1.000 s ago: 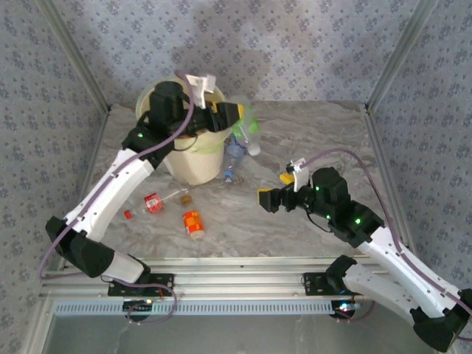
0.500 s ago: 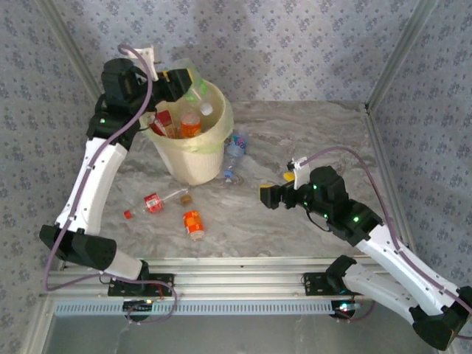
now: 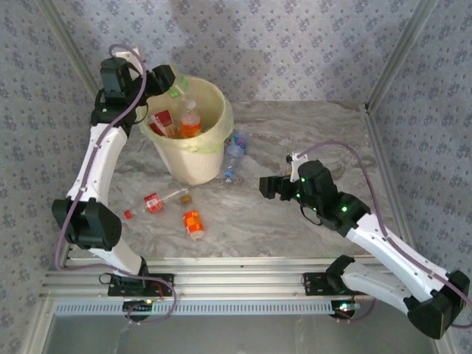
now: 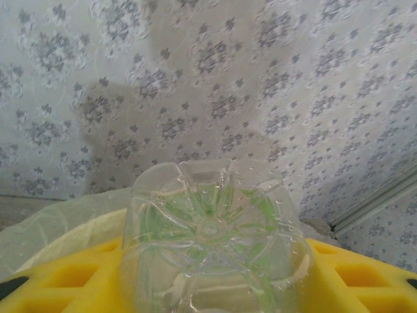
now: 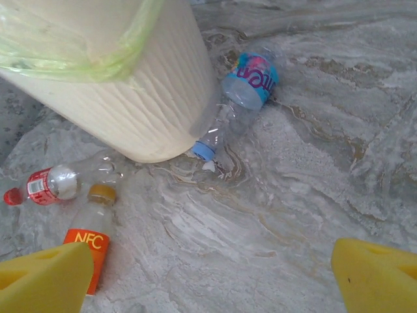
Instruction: Put the plastic bottles in the bin
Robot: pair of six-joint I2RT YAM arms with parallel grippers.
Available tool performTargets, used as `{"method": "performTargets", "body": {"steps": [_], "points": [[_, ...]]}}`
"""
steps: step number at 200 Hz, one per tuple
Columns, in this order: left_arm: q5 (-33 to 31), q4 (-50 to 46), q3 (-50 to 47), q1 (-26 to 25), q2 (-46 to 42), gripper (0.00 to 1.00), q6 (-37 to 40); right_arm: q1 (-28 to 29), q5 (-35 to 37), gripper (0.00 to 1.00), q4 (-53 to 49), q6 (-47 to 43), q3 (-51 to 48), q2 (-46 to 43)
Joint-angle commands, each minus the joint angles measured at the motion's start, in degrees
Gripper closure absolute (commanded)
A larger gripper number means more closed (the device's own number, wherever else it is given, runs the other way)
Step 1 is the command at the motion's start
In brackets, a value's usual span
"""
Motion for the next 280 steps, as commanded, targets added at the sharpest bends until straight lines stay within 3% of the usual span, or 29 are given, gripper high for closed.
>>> {"method": "performTargets", "body": {"steps": [1, 54, 100, 205, 251, 280], "points": [[-0.20, 6.58, -3.39, 0.26, -0.02, 0.42, -1.66, -0.17, 1.74, 0.05, 1.47, 4.03, 1.74, 3.15], [-0.68, 6.66, -6.37, 0.26, 0.99, 0.36, -2.20, -0.87, 4.01, 0.09, 3.72, 9.16, 4.15, 13.20], [-1.28, -0.32, -2.76, 0.26, 1.66, 0.14, -1.02, -2.37, 0.39, 0.20, 8.54, 13.28, 7.22, 21.91], [-8.75, -11.80, -0.02, 0.26, -8.28, 0.12, 3.51, -5.26, -5.08, 0.31, 16.09, 17.36, 9.06, 33.11], [-4.47, -14.24, -7.88, 0.02, -18.46, 0.11, 4.04, -6.35, -8.86, 0.34, 20.59, 17.66, 10.55, 39.10], [-1.69, -14.74, -15.79, -1.91, -26.64, 0.06, 4.52, -6.83, -12.69, 0.36, 22.61, 17.42, 12.92, 44.18]]}}
